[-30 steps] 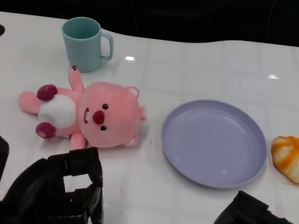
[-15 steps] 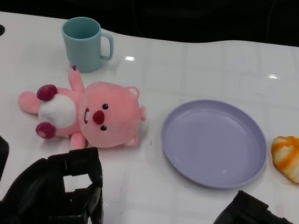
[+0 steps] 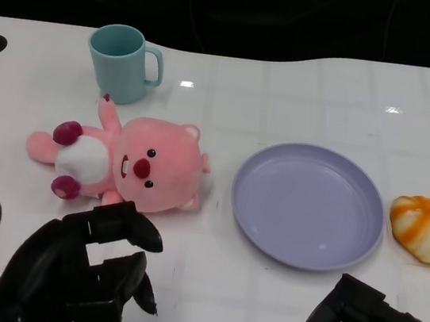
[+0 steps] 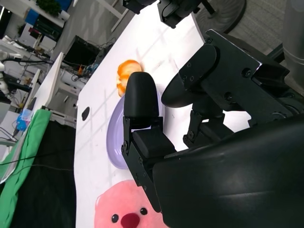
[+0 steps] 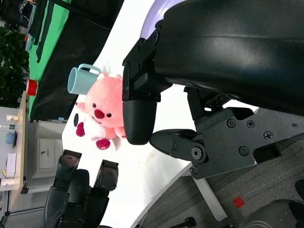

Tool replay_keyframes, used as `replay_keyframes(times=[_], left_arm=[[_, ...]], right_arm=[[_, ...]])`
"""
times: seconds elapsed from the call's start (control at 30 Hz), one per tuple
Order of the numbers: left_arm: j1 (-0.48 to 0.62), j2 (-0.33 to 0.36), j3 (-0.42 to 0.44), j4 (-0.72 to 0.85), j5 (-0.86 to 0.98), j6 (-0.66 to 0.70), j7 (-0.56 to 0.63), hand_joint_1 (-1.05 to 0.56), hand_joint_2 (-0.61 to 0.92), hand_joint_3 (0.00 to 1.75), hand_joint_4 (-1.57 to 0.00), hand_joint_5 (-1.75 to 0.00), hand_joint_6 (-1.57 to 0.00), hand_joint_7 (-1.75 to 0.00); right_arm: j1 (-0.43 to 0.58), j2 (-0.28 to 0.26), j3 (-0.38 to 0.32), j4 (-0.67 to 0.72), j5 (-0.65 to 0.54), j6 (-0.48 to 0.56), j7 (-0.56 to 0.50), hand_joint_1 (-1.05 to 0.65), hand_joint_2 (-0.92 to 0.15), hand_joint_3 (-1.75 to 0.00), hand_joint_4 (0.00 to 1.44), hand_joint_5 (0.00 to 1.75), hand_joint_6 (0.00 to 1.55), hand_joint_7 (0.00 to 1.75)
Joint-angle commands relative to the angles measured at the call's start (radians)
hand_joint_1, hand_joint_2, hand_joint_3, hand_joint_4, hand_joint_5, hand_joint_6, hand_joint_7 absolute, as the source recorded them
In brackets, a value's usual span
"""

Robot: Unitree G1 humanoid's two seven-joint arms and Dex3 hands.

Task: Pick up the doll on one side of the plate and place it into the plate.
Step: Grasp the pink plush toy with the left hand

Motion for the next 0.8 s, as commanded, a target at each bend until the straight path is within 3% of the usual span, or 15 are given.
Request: replay_keyframes(times=[0.03, 0.17, 0.27, 0.4, 0.47, 0.53, 0.6, 0.8], left_arm=[[-0.014, 0.009, 0.018, -0.004, 0.004, -0.018, 0.002, -0.20, 0.44, 1.23, -0.71, -1.41, -0.76, -0.97], [-0.016, 0.026, 0.016, -0.024, 0.031, -0.036, 0.007, -0.23, 0.47, 1.11, -0.65, -1.31, -0.71, -0.80], [-0.015, 0.044, 0.013, -0.031, 0.068, -0.073, -0.003, -0.29, 0.61, 0.83, -0.57, -1.22, -0.66, -0.59], [-0.027, 0.068, 0.014, -0.027, 0.112, -0.136, -0.022, -0.31, 0.68, 0.69, -0.50, -1.11, -0.64, -0.45], [-0.033, 0.092, 0.010, -0.016, 0.143, -0.182, -0.048, -0.34, 0.73, 0.59, -0.44, -1.07, -0.61, -0.38], [-0.041, 0.117, 0.008, -0.002, 0.177, -0.226, -0.072, -0.37, 0.85, 0.36, -0.39, -1.01, -0.59, -0.26], [-0.058, 0.163, -0.007, 0.015, 0.251, -0.282, -0.090, -0.40, 0.90, 0.24, -0.35, -0.96, -0.56, -0.19], [-0.133, 0.266, -0.027, 0.079, 0.412, -0.402, -0.135, -0.40, 0.91, 0.10, -0.19, -0.88, -0.45, -0.07]], right_arm=[[-0.003, -0.001, 0.007, 0.000, -0.002, -0.012, -0.003, -0.23, -0.88, -0.60, 0.63, 1.75, 0.45, 1.64], [-0.003, 0.000, 0.012, -0.006, -0.008, -0.008, -0.008, -0.23, -0.88, -0.60, 0.63, 1.75, 0.45, 1.64], [-0.004, 0.001, 0.016, -0.002, -0.005, -0.009, -0.009, -0.24, -0.88, -0.60, 0.64, 1.75, 0.45, 1.64], [-0.010, 0.001, 0.022, 0.011, -0.007, -0.020, -0.008, -0.24, -0.87, -0.60, 0.64, 1.75, 0.45, 1.64], [-0.012, 0.000, 0.024, 0.012, -0.009, -0.021, -0.011, -0.25, -0.87, -0.60, 0.65, 1.75, 0.45, 1.64], [-0.014, 0.000, 0.027, 0.014, -0.015, -0.024, -0.014, -0.25, -0.87, -0.60, 0.65, 1.75, 0.45, 1.64], [-0.016, 0.001, 0.027, 0.013, -0.011, -0.017, -0.015, -0.25, -0.87, -0.60, 0.64, 1.75, 0.45, 1.64], [-0.018, 0.000, 0.026, 0.016, -0.006, -0.015, -0.013, -0.24, -0.87, -0.61, 0.65, 1.75, 0.46, 1.63]])
